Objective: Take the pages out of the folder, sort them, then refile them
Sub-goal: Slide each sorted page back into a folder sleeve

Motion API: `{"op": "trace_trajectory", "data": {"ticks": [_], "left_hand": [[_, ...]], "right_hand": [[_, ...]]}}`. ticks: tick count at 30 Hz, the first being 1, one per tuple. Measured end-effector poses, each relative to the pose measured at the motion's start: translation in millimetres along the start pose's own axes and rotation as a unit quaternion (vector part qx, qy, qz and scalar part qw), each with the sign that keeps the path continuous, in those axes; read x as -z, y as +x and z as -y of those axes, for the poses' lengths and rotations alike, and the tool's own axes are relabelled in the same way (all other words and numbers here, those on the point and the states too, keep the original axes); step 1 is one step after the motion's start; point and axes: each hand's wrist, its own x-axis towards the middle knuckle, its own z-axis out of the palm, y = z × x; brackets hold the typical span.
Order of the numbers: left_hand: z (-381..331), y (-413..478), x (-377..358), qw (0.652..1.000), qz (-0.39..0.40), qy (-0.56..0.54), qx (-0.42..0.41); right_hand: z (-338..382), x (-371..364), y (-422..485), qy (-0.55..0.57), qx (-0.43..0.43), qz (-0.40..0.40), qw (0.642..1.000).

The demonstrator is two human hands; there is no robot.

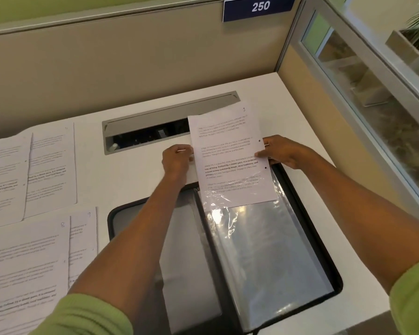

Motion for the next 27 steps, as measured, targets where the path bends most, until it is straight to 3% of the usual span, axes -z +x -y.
{"op": "trace_trajectory", "data": {"ticks": [5, 7, 12, 16, 23, 27], "left_hand": [[0.8, 0.1, 7.5, 0.995, 0.074, 0.069, -0.017], [5.5, 1.8, 7.1, 0.992, 0.08, 0.098, -0.021], [0.1, 2.2, 2.9, 0.988, 0.012, 0.153, -0.027], [-3.3, 7.6, 5.3, 0.995, 0.052, 0.081, 0.015], [4.2, -9.4, 21.8, 0.992, 0.079, 0.096, 0.017], [6.9, -28.8, 33.3, 0.981, 0.143, 0.117, 0.067]], "right_hand": [[3.7, -7.0, 9.6, 0.056, 0.051, -0.108, 0.991], [3.1, -7.8, 11.3, 0.044, 0.046, -0.092, 0.994], [3.4, -4.6, 11.6, 0.057, 0.042, -0.057, 0.996], [4.4, -1.0, 11.9, 0.07, 0.043, -0.06, 0.995], [4.2, -3.2, 10.7, 0.025, 0.05, -0.069, 0.996], [1.7, 3.3, 11.7, -0.078, 0.014, -0.012, 0.997]]}}
